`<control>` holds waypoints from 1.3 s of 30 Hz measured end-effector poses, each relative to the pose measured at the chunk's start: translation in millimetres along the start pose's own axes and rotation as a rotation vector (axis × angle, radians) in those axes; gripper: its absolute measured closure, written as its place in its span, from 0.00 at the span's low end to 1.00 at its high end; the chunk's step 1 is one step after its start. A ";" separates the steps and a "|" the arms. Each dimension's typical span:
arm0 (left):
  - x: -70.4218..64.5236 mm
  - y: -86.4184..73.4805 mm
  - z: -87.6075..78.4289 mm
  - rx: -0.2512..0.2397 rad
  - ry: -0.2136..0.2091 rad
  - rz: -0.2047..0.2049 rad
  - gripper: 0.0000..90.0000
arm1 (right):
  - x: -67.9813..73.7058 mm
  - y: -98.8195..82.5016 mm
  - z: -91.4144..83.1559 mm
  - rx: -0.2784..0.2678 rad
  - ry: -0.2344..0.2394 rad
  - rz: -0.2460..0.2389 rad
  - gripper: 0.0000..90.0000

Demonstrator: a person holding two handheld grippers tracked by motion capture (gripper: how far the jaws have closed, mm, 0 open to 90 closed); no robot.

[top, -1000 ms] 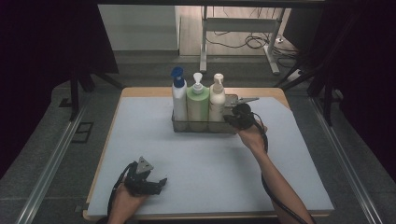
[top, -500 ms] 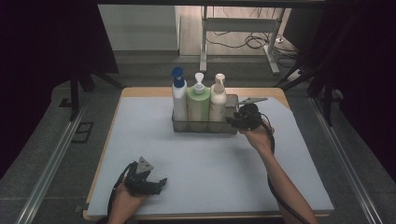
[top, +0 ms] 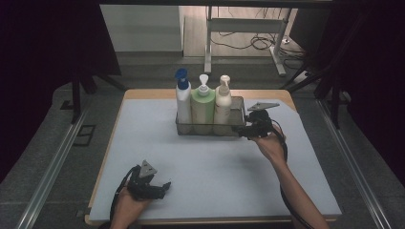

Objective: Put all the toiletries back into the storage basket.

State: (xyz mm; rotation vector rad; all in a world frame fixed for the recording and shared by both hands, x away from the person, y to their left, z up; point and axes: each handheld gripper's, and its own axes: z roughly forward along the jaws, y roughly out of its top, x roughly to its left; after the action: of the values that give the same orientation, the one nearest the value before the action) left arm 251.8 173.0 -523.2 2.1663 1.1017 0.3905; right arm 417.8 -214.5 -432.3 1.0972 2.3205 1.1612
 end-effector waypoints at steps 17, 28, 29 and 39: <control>0.0 0.0 0.0 0.000 -0.001 -0.001 0.14 | 14.3 -12.1 -22.9 0.032 0.018 -0.076 0.06; 0.0 0.1 0.0 0.000 0.000 -0.001 0.14 | 15.6 -26.8 -41.7 0.050 0.012 -0.098 0.00; 0.0 0.1 0.0 0.000 0.000 -0.001 0.14 | 15.7 -27.7 -43.3 0.052 0.011 -0.099 0.00; 0.0 0.1 0.0 0.000 0.000 -0.001 0.14 | 18.6 -43.7 -67.8 0.054 -0.004 -0.103 0.00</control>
State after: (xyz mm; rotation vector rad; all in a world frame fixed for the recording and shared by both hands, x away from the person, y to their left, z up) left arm 251.8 173.0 -523.2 2.1661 1.1027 0.3900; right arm 345.1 -253.1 -423.8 0.9840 2.3877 1.0645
